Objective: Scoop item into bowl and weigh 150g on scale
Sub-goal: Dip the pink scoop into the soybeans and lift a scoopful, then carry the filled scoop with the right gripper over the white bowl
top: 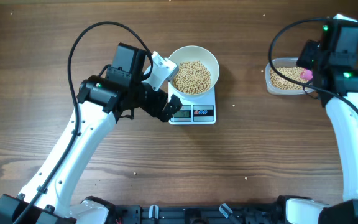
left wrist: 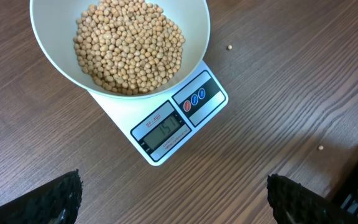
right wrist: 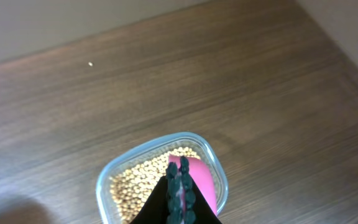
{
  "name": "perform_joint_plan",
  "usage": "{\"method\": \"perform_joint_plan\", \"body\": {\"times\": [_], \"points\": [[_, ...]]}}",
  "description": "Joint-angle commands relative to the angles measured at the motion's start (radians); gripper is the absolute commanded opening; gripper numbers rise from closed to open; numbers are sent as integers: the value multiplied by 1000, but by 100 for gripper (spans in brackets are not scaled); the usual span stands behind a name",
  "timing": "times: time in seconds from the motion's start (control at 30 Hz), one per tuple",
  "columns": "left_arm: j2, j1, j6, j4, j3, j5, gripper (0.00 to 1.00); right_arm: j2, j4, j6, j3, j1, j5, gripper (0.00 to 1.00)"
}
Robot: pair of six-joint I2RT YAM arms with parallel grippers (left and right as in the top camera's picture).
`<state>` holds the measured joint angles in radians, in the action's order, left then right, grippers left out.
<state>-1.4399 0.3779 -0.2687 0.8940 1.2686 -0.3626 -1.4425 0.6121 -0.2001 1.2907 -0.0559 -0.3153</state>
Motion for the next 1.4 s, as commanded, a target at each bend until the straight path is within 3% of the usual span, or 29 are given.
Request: {"method": "perform_joint_plan", "body": {"times": [0.0, 0.5, 0.7, 0.87, 0.97, 1.1, 1.37], "points": [[4, 1, -16, -2, 11, -11, 100, -37, -6, 44, 3, 45, -127, 4], [4, 1, -16, -2, 11, -11, 100, -47, -23, 226, 3, 86, -156, 5], [4, 1, -16, -2, 11, -11, 100, -47, -56, 226, 3, 83, -33, 4], [4, 1, -16, -2, 11, -11, 100, -46, -133, 59, 3, -6, 430, 4], [4, 1, -16, -2, 11, -11, 100, -46, -338, 37, 3, -56, 819, 4], [4, 1, -16, -2, 11, -11, 100, -46, -494, 18, 5, 50, 827, 4], [4, 1, -16, -2, 11, -11, 100, -46, -488, 156, 7, 306, 709, 4]]}}
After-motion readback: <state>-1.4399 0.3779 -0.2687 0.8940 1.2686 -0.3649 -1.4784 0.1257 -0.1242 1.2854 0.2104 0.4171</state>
